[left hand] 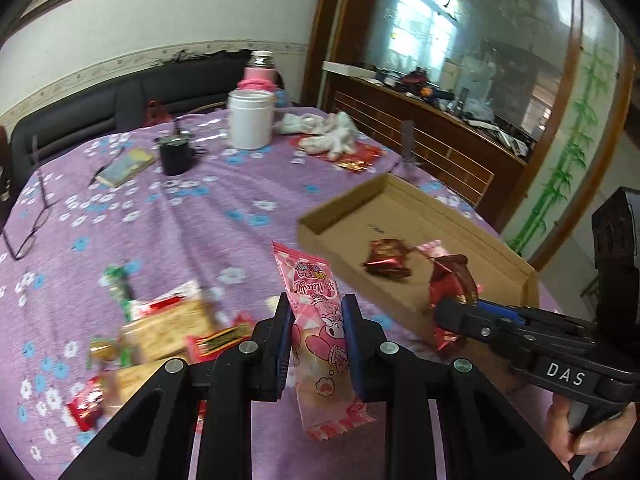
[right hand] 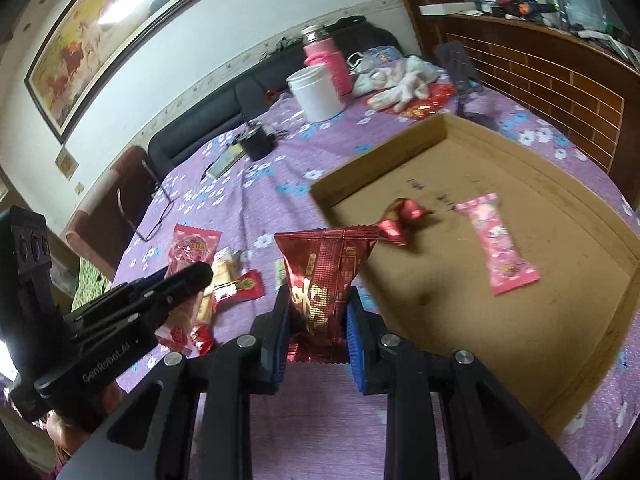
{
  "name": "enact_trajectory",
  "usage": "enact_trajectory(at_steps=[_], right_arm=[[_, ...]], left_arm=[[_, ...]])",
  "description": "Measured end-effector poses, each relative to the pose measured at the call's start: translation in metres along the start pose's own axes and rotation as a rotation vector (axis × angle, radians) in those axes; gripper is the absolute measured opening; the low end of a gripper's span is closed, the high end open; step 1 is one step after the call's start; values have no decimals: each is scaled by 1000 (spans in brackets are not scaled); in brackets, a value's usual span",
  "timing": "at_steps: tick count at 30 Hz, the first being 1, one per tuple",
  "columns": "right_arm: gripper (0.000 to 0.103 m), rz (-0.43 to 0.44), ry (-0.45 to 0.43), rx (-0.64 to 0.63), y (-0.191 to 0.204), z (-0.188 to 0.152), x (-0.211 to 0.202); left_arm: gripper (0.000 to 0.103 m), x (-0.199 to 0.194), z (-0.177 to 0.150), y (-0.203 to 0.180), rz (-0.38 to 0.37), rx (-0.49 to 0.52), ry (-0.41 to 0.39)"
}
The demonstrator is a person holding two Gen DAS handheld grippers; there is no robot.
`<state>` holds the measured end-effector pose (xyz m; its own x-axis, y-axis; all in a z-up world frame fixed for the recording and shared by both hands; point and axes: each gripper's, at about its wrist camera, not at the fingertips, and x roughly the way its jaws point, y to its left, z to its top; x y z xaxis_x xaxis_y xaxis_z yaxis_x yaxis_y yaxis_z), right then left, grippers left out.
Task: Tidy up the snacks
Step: 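Carry both bags over the tray and open both grippers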
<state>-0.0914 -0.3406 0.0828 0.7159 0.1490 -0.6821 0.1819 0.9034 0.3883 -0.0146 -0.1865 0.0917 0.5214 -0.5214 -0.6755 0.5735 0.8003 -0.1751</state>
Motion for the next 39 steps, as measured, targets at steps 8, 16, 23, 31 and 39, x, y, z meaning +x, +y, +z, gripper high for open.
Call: enact_trajectory(at_steps=[8, 16, 23, 31, 39], right_arm=[[24, -64, -60, 97, -58, 9, -20], [24, -164, -80, 189, -118, 13, -27], [24, -228, -41, 160, -133, 8, -13], [24, -312, 9, 54, -122, 12, 6], [25, -368, 29, -4, -120, 10, 10]], left_arm=[[24, 29, 19, -62, -74, 53, 32], [24, 65, 24, -115, -117, 108, 71], [24, 96, 10, -129, -106, 134, 142], [23, 109, 1, -131, -90, 149, 180], [23, 115, -2, -130, -80, 154, 203]])
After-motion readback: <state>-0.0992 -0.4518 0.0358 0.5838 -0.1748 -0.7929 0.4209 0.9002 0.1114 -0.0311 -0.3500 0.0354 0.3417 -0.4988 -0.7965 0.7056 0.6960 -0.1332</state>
